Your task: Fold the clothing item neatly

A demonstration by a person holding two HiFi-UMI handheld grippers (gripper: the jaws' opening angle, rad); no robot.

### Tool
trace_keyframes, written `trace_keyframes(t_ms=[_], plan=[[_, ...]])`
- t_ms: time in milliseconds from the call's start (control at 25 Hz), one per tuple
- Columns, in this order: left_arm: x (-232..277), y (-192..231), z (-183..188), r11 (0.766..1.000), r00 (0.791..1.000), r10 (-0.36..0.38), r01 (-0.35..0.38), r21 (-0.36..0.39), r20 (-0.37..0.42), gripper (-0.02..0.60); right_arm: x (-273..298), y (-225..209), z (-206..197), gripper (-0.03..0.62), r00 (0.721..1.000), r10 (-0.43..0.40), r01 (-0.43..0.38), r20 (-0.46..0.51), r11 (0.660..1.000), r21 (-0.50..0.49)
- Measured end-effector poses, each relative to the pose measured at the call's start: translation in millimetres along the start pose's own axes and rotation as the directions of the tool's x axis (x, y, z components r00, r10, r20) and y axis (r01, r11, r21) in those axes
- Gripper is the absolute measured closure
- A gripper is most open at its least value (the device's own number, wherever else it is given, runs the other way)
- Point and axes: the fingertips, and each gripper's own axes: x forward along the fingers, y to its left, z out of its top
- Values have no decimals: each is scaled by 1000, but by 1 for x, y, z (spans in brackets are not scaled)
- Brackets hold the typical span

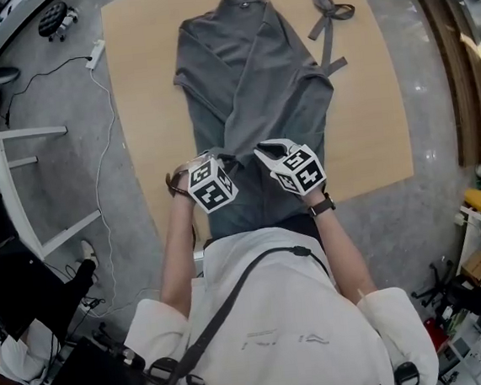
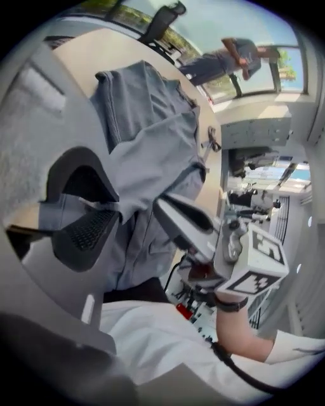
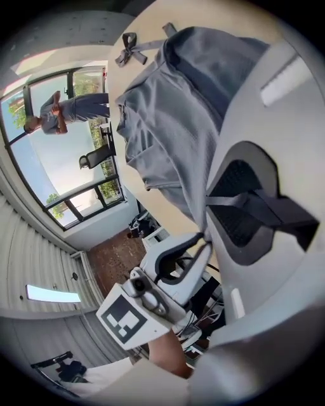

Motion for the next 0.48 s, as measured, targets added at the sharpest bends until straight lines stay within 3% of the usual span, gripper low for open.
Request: trace_keyframes(t_ms=[120,200,280,320,400,480], plan=[[8,-34,-14,980,989,-93,112,164,-119,508,25,10,-4,574,999,34,-35,-20,999,-30],[11,-41,-13,983,991,-110,120,140,-78,508,43,17,-24,574,994,49,-55,-99,997,-54],[8,-32,-3,996,995,-91,91,4,47,514,56,22,-51,574,982,48,-61,-182,996,-63],[8,-22,5,994,991,-64,75,-85,121,547,59,22,-61,574,978,49,-62,-203,997,-55],[10,0,20,964,971,-4,67,-257,238,575,58,21,-67,574,981,58,-64,-183,998,-26],[21,13,27,924,964,24,80,-374,265,576,46,20,-55,579,993,76,-75,-89,997,14]])
